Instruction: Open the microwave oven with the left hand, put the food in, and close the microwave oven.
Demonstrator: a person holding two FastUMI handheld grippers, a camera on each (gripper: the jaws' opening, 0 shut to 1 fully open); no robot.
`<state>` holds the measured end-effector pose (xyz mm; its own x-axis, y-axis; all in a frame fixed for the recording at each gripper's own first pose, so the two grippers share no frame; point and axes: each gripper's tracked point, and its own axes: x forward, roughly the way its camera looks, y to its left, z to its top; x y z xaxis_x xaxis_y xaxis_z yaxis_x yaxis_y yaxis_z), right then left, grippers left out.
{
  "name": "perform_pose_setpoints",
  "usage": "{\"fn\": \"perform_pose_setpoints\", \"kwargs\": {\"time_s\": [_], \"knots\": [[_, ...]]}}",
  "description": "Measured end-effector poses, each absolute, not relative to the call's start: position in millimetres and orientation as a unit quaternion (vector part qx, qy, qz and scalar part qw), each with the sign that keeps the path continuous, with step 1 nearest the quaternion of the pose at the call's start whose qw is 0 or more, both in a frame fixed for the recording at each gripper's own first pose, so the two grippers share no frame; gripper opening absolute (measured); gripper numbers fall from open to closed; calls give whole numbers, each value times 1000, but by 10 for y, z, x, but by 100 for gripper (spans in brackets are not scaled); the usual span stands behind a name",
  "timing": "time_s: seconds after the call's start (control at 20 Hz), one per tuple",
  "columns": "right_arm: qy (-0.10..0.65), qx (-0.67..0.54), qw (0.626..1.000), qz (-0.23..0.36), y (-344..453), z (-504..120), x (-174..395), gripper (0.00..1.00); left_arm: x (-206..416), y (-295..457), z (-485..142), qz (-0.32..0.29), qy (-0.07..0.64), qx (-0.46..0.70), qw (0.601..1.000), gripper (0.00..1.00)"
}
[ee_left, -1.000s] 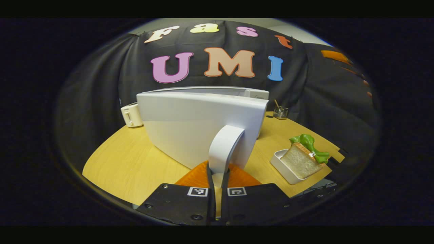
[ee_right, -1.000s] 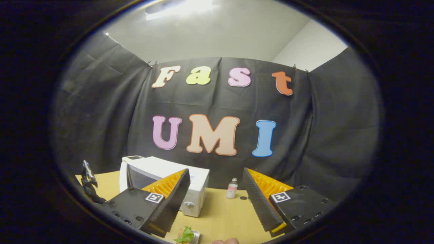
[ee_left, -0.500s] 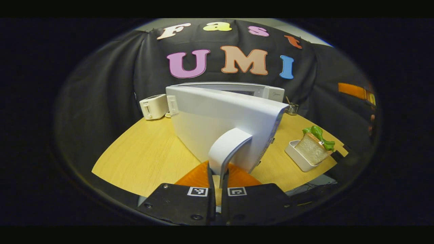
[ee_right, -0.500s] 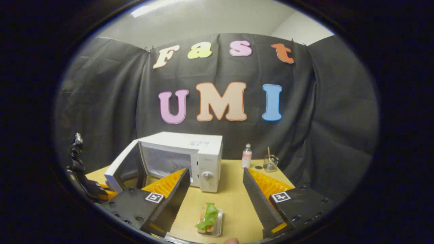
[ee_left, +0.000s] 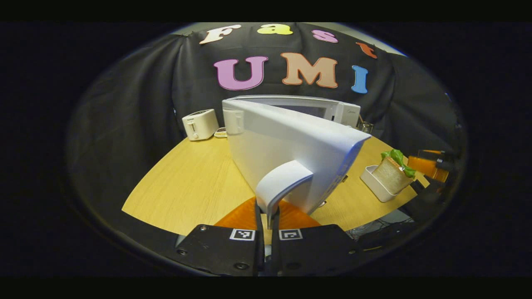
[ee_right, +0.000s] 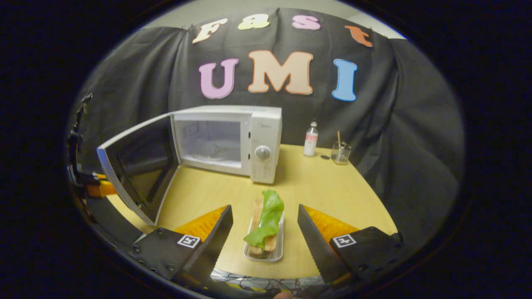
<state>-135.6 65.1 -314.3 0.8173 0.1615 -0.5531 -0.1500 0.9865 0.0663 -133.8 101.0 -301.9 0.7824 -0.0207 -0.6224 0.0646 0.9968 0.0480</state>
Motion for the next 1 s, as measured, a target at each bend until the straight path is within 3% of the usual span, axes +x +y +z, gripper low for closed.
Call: {"fn": "perform_pose_setpoints", "kwargs": {"time_s": [0.2,0.3,0.4,0.5,0.6,0.7,0.8,0.9,0.95,1.0], "knots": [[345,7,935,80,647,-3531,-1519,98,-1390,1240,-2989,0,335,18,942,6],[361,20,930,69,623,-3622,-1549,92,-1407,1323,-2987,5,337,16,941,7],[373,33,925,68,617,-3696,-1542,92,-1416,1363,-2987,7,340,10,940,7],[385,44,919,70,624,-3733,-1571,80,-1423,1386,-2983,8,341,10,940,6],[392,51,916,70,621,-3743,-1592,80,-1443,1376,-2996,6,347,10,938,6],[395,59,914,73,694,-3756,-1567,51,-1436,1362,-2992,6,350,-10,937,10],[406,66,908,77,740,-3791,-1579,49,-1455,1387,-2986,14,346,-26,938,15],[413,64,905,82,733,-3786,-1565,32,-1479,1433,-2970,22,342,-37,939,21],[415,67,903,85,729,-3768,-1556,39,-1490,1460,-2961,25,340,-38,939,39],[423,71,899,85,731,-3793,-1578,39,-1496,1518,-2940,31,334,-27,942,57]]}}
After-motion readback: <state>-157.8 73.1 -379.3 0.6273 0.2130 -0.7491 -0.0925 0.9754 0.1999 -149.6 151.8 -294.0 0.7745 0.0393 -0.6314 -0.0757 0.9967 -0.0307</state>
